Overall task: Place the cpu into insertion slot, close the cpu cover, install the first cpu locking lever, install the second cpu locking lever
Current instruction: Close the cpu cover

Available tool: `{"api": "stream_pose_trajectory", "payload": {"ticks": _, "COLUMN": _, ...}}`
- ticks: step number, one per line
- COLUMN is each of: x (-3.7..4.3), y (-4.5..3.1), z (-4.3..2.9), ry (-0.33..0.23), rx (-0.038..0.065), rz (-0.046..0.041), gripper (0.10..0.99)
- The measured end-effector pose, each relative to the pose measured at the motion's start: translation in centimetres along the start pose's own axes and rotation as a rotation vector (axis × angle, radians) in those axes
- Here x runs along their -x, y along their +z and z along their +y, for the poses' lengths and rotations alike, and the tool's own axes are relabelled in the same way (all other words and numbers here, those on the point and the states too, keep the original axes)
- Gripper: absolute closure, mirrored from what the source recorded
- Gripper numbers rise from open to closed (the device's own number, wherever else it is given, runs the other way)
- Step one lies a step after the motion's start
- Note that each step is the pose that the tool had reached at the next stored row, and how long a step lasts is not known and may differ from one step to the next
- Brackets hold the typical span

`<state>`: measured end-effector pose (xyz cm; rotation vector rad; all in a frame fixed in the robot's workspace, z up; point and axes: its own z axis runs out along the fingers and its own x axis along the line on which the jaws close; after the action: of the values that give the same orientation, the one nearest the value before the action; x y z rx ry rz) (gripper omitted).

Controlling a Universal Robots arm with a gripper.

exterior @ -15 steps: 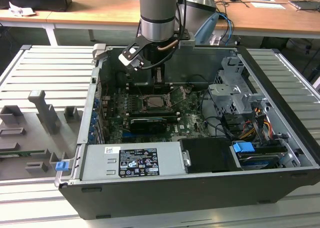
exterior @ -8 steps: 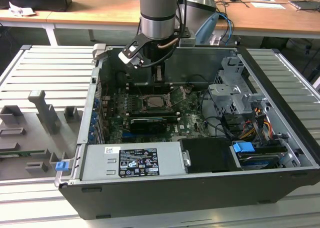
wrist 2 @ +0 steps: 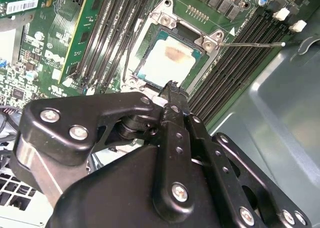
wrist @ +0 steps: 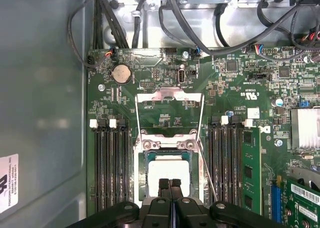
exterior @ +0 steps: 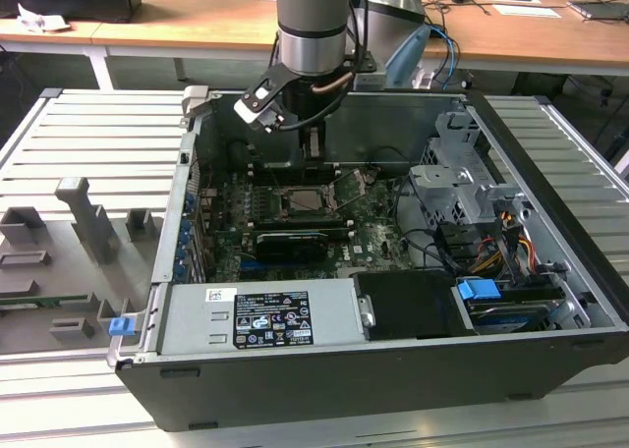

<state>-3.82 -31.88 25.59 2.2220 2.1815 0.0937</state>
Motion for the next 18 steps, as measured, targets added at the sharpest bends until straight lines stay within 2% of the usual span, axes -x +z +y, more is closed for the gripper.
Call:
{"api": "stream_pose_trajectory", "payload": {"ticks": 7, "x": -0.06, "y": -0.53, "z": 0.08, "ry": 0.001, "rx": 0.000, "rz": -0.0004, "gripper": 0.980}}
{"api": "stream_pose_trajectory", "payload": {"ticks": 18, "x": -0.08, "y": -0.71, "z": 0.84, "ry": 0.001, "rx": 0.000, "rz": -0.0004, "gripper": 0.980}}
